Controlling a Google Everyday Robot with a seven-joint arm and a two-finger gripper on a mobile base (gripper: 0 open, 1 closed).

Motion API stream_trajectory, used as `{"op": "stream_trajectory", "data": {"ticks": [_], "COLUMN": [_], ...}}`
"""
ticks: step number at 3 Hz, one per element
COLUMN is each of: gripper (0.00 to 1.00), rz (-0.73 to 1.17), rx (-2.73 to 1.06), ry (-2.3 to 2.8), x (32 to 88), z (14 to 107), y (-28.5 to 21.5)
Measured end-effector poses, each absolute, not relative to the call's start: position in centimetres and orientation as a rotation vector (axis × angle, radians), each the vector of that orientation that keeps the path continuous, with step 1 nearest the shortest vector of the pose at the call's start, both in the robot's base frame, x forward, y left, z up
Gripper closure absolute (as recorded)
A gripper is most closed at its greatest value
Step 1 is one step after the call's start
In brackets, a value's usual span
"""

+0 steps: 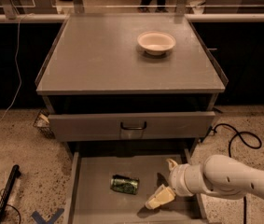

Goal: Pick green can from middle drawer and place on counter

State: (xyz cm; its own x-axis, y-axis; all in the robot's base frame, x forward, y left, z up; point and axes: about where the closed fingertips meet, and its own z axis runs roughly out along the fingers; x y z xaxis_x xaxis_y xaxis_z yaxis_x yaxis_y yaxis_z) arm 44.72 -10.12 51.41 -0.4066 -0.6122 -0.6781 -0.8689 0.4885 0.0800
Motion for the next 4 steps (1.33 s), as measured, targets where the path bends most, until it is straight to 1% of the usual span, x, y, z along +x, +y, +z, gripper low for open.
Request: {"op": "stream_trajectory", "data": {"ticks": [2,4], "gripper": [0.0,0.0], "rz": [0.606,0.651], "rx": [-1.247,-1.227], "ry": [2.071,2.017], "x": [49.2,51.5], "z": [47.4,44.2], "y": [-6.5,-4.3]}}
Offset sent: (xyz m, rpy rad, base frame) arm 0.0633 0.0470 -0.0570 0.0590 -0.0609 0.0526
